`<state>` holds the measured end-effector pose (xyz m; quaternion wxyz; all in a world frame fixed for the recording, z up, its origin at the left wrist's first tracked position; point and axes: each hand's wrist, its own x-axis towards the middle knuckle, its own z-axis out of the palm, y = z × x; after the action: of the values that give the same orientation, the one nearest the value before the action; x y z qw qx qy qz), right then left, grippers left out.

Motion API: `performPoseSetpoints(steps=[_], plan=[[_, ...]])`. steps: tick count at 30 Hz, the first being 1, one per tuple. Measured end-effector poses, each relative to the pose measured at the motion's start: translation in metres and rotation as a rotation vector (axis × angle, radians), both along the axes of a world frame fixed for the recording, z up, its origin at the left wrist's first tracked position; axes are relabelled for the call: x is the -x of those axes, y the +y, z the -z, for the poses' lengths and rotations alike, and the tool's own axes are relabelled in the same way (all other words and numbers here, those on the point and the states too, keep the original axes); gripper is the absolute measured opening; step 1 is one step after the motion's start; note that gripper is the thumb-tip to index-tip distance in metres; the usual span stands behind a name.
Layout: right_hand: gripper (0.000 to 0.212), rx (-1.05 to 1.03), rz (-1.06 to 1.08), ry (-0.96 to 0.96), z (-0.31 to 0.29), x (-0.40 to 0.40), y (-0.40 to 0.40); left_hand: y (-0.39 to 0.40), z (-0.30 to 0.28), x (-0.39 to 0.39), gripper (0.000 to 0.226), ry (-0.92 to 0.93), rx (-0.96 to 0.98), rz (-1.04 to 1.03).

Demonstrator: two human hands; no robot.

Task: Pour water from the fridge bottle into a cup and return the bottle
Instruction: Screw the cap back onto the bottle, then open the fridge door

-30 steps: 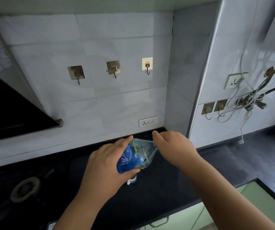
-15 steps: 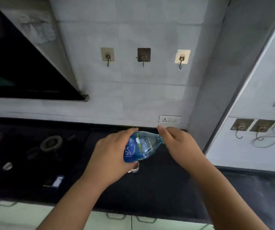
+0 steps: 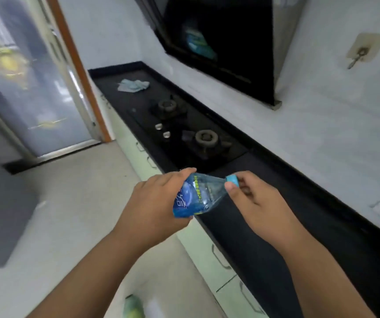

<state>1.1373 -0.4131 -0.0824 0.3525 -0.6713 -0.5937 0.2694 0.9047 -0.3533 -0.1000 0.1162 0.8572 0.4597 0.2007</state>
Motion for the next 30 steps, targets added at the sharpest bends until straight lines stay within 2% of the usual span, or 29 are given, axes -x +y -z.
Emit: performPoseSetpoints(steps=[5, 9, 12, 14, 16, 23, 30], plan=[[0.018, 0.055, -0.323, 0.168, -0.010, 0.100, 0.060, -0.004, -0.007, 0.103, 0.092, -0.143, 0.053, -0.245], [0.041, 0.207, -0.556, 0.412, 0.007, 0.192, 0.103, -0.005, -0.021, 0.192, 0.087, -0.556, 0.161, -0.420], [0.067, 0.409, -0.788, 0.337, 0.023, 0.267, 0.124, -0.007, -0.033, 0.256, 0.087, -0.788, 0.209, -0.454], [0.075, 0.459, -0.888, 0.236, 0.026, 0.320, 0.135, -0.006, -0.035, 0.295, 0.087, -0.826, 0.203, -0.454], [0.073, 0.443, -0.922, 0.187, 0.026, 0.369, 0.145, -0.004, -0.033, 0.332, 0.088, -0.832, 0.176, -0.477], [0.072, 0.405, -1.030, 0.228, 0.025, 0.490, 0.180, 0.003, -0.026, 0.440, 0.091, -0.885, 0.136, -0.607], [0.067, 0.428, -1.150, 0.186, 0.035, 0.571, 0.230, 0.024, -0.021, 0.504, 0.076, -0.849, 0.094, -0.812]])
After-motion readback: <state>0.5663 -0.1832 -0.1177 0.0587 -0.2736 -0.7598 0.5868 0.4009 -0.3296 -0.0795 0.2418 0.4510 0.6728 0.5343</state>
